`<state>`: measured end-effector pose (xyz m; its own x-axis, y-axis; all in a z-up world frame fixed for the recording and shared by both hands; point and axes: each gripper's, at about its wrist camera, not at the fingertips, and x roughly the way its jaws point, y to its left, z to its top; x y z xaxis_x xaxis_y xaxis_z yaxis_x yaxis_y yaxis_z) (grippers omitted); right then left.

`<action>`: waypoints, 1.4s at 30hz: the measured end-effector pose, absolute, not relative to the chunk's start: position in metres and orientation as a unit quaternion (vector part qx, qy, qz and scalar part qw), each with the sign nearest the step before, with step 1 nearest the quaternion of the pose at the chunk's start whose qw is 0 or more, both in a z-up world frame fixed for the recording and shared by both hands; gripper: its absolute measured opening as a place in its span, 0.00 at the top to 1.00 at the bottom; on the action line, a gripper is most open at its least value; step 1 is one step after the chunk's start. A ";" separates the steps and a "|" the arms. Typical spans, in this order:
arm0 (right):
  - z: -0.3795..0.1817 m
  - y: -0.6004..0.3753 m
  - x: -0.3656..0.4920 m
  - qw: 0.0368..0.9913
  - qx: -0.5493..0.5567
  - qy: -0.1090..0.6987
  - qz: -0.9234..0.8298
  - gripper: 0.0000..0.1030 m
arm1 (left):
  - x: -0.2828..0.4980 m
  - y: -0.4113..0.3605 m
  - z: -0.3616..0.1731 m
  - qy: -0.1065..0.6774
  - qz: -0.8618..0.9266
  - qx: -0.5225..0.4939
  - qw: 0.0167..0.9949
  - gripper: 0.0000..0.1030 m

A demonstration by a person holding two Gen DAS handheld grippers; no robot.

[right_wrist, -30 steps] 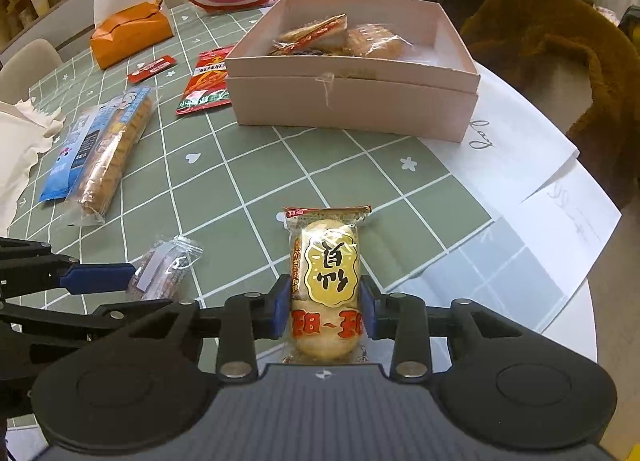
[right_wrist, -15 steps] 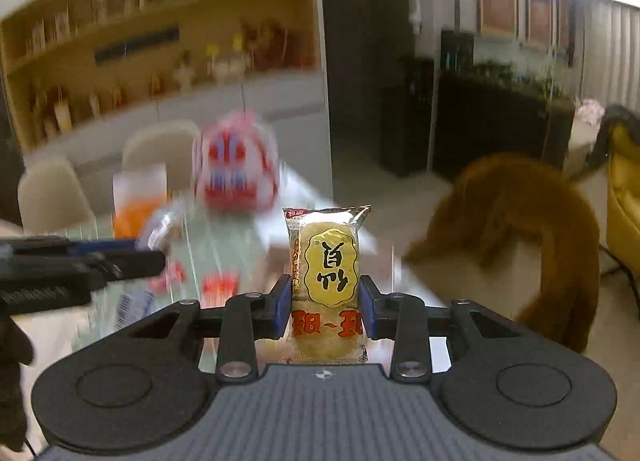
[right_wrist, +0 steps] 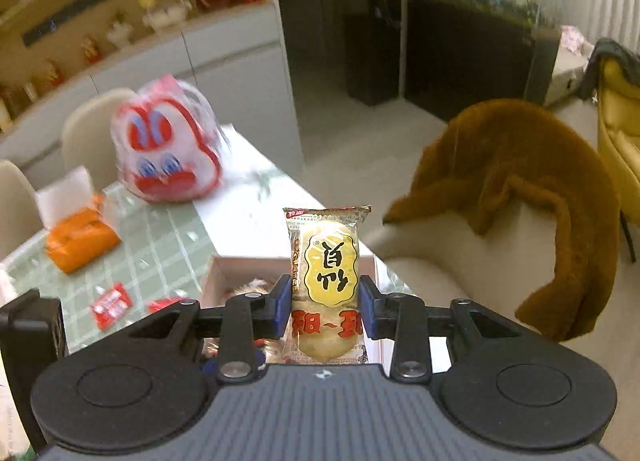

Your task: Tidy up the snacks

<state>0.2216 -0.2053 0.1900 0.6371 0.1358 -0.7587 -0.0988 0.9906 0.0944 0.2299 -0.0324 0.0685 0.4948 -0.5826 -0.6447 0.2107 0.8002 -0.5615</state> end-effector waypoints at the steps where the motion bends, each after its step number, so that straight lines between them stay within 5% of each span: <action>1: 0.182 -0.200 0.225 0.904 0.012 0.422 0.064 0.67 | 0.226 -0.022 0.068 0.434 -0.230 -0.220 0.843 0.60; 13: 0.141 -0.172 0.252 0.894 -0.004 0.446 0.046 0.47 | 0.158 0.114 0.073 0.407 -0.036 -0.210 0.888 0.60; 26: 0.121 -0.147 0.148 0.872 0.023 0.467 0.147 0.45 | 0.121 0.159 0.068 0.392 0.040 -0.265 0.880 0.60; 37: 0.086 -0.128 0.103 0.852 0.016 0.494 0.171 0.45 | 0.210 0.233 0.057 0.428 0.084 -0.268 0.859 0.60; 42: 0.102 -0.107 0.114 0.853 -0.001 0.482 0.203 0.44 | 0.190 0.232 0.056 0.422 0.081 -0.250 0.868 0.60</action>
